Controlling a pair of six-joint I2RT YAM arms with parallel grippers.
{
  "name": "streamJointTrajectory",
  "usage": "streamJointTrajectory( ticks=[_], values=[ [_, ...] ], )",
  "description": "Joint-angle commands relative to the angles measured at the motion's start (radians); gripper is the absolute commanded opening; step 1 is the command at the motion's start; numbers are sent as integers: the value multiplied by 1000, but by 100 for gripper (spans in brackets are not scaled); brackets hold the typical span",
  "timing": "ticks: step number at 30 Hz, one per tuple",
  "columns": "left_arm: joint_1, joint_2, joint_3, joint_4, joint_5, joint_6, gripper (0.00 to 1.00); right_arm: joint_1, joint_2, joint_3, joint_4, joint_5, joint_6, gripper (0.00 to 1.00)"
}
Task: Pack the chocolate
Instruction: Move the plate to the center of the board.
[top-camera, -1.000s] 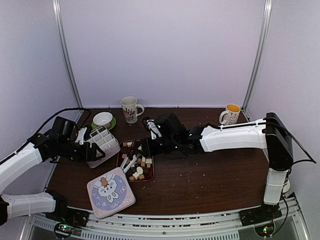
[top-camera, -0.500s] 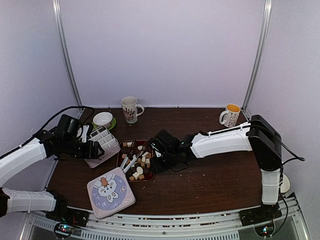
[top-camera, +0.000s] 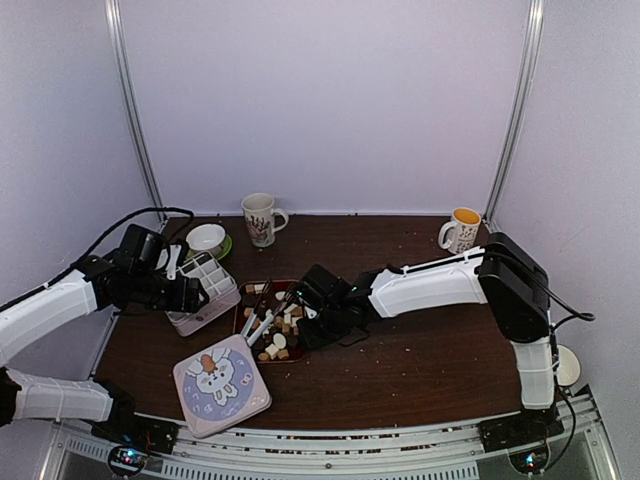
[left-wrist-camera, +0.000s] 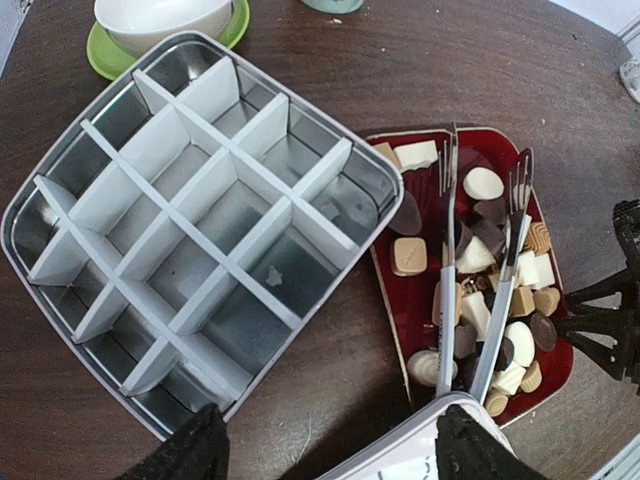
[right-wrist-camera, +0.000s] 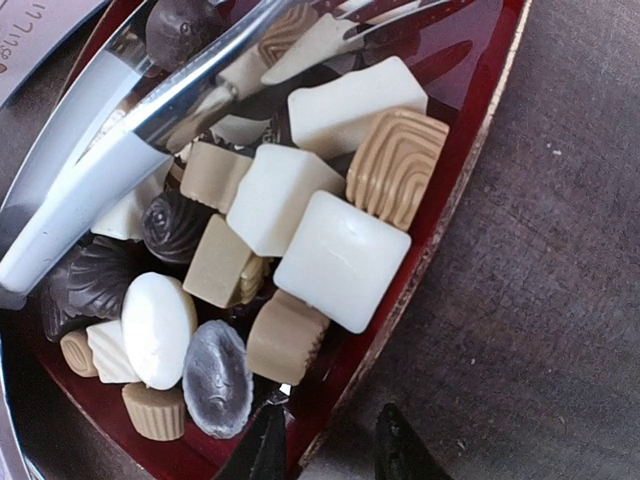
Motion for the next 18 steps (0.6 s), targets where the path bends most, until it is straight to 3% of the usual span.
streamJointTrajectory(
  ticks=[1, 6, 18],
  values=[
    [-6, -28, 48, 23, -3, 20, 74, -18, 22, 0, -22, 10, 18, 30],
    [-7, -31, 87, -20, -37, 50, 75, -45, 6, -50, 23, -28, 39, 22],
    [-8, 40, 130, -34, -30, 98, 75, -121, -87, -204, 96, -70, 60, 15]
  ],
)
